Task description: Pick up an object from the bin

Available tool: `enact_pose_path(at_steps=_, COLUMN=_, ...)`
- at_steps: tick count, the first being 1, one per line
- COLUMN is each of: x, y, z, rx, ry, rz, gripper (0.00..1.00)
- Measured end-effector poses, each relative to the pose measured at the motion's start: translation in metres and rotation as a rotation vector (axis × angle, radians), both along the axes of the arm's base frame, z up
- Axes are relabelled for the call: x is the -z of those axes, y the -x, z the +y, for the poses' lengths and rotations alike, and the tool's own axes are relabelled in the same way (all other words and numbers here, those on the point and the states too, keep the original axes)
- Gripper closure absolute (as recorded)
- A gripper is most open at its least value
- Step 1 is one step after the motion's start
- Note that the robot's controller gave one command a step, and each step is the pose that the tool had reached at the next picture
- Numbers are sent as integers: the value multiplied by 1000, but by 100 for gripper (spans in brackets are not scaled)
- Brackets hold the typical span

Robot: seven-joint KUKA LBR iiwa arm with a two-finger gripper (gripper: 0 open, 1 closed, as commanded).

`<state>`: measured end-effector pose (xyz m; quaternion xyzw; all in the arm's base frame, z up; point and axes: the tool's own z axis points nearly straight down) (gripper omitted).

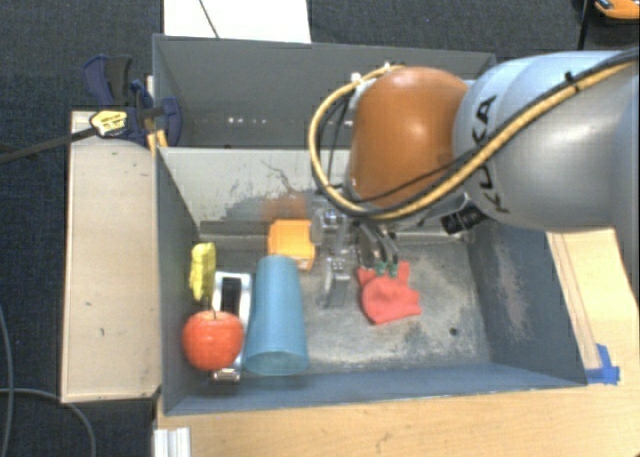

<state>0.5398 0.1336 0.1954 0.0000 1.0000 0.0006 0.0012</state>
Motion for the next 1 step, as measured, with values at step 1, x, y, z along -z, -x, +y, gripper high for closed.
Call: enact_pose_path(at_steps=1, x=7, y=14, z=-39, rx=-10, ry=-2, rz=-1, gripper=0)
